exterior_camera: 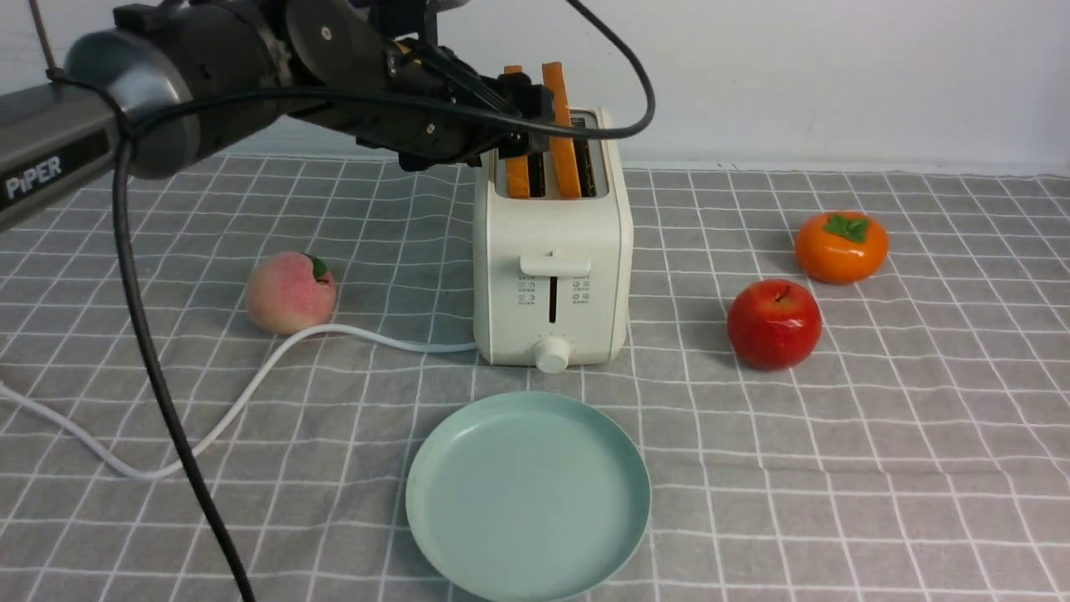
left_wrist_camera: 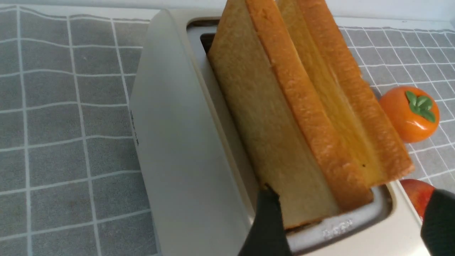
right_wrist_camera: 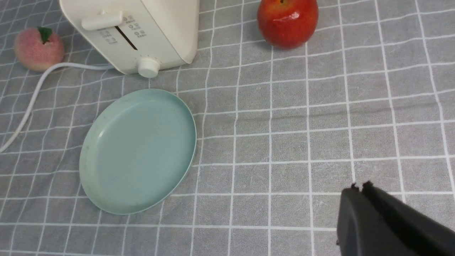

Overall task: Take toasted bread from bread machine on grey coffee table place on plate.
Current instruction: 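Reach for a toast slice standing in the toaster with the left gripper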

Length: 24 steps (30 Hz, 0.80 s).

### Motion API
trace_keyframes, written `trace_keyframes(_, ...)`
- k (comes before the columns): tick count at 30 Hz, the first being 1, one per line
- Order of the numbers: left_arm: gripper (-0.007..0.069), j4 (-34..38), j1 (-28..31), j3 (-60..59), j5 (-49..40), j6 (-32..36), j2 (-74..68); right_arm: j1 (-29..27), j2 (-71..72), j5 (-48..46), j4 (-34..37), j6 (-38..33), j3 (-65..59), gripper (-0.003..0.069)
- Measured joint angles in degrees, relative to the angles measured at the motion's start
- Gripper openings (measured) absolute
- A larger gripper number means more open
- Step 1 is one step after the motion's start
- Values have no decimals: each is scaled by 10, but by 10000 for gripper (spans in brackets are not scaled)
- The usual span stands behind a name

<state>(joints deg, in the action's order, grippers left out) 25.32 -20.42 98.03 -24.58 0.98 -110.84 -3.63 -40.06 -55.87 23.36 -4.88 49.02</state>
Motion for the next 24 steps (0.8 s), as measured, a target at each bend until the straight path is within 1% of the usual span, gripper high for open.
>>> trace_keyframes(1, 526, 0, 0, 1, 0, 0, -2, 0, 0, 0, 0, 0, 0, 4)
trace_keyframes(2, 504, 0, 0, 1, 15, 0, -11, 0, 0, 0, 0, 0, 0, 5)
trace_keyframes(3, 460, 2, 0, 1, 27, 0, -16, 0, 0, 1, 0, 0, 0, 5)
trace_keyframes(6, 289, -1, 0, 1, 44, 1, -21, 0, 0, 1, 0, 0, 0, 10)
trace_keyframes(7, 195, -1, 0, 1, 46, 4, -20, 0, 0, 1, 0, 0, 0, 10)
trace_keyframes(8, 158, -1, 0, 2, 46, 6, -19, 0, 0, 1, 0, 0, 0, 11)
trace_keyframes(9, 72, -3, 0, 2, 44, 16, -15, 0, 0, 1, 0, 0, 0, 13)
trace_keyframes(10, 55, -7, 0, 2, 40, 22, -10, 0, 0, 1, 0, 0, 0, 13)
trace_keyframes(13, 69, -19, 0, 2, 25, 30, 12, 0, 0, 2, 0, 0, 0, 15)
trace_keyframes(14, 74, -34, 0, 2, 4, 33, 47, 0, 0, 4, 1, 0, 0, 18)
trace_keyframes(15, 74, -37, 0, 2, 2, 33, 47, 0, 0, 5, 1, 0, 0, 18)
trace_keyframes(16, 74, -56, 0, 2, -23, 34, 89, 0, 0, 8, 2, 0, 0, 20)
trace_keyframes(17, 74, -58, 0, 2, -23, 34, 95, 0, 0, 9, 2, 0, 0, 20)
trace_keyframes(19, 74, -88, 0, 5, -94, 32, 165, 0, 0, 13, 2, 0, 0, 22)
trace_keyframes(24, 74, -97, 0, 7, -198, 21, 273, 0, 0, 35, 2, 0, 0, 29)
